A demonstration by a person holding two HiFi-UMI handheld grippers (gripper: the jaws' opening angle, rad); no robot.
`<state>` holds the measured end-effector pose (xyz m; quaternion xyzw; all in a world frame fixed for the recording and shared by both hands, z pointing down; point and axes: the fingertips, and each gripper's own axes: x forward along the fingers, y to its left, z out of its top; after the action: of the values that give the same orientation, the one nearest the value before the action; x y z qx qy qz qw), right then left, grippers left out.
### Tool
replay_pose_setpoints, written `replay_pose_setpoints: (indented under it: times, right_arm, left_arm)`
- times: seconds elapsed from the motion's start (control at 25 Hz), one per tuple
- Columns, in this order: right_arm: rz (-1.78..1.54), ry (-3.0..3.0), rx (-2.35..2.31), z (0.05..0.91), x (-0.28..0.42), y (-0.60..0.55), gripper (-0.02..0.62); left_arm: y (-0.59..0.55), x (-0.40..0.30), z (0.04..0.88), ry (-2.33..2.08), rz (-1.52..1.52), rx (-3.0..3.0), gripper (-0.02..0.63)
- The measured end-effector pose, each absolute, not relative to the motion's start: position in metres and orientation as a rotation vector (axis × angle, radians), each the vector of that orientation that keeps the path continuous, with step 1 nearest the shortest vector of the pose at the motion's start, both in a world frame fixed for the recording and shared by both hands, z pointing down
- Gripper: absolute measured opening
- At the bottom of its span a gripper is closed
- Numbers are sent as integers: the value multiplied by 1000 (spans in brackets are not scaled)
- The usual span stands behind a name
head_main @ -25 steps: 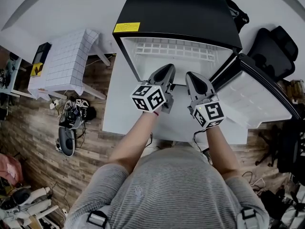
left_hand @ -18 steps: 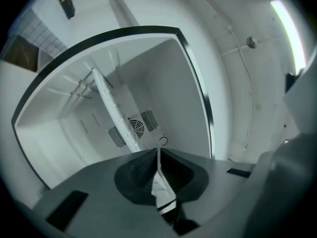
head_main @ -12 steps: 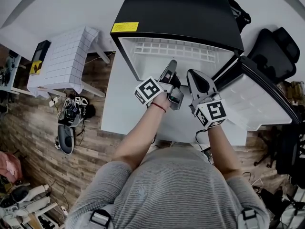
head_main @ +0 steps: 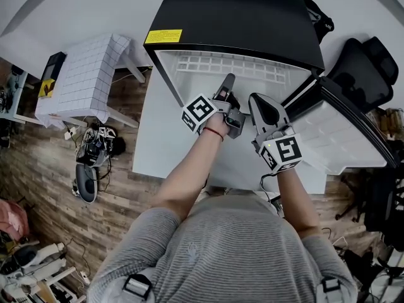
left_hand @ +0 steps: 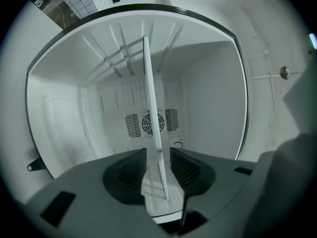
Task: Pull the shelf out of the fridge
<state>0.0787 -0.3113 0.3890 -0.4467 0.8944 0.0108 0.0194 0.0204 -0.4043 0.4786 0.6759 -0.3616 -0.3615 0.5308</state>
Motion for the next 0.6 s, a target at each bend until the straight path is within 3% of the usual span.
replay_pose_setpoints:
  times: [0.6]
  right_arm:
    - [-6,2779,-1417,398,95,-299,14]
  left_arm:
    - [-440,30,482,-839,-914,1552,141]
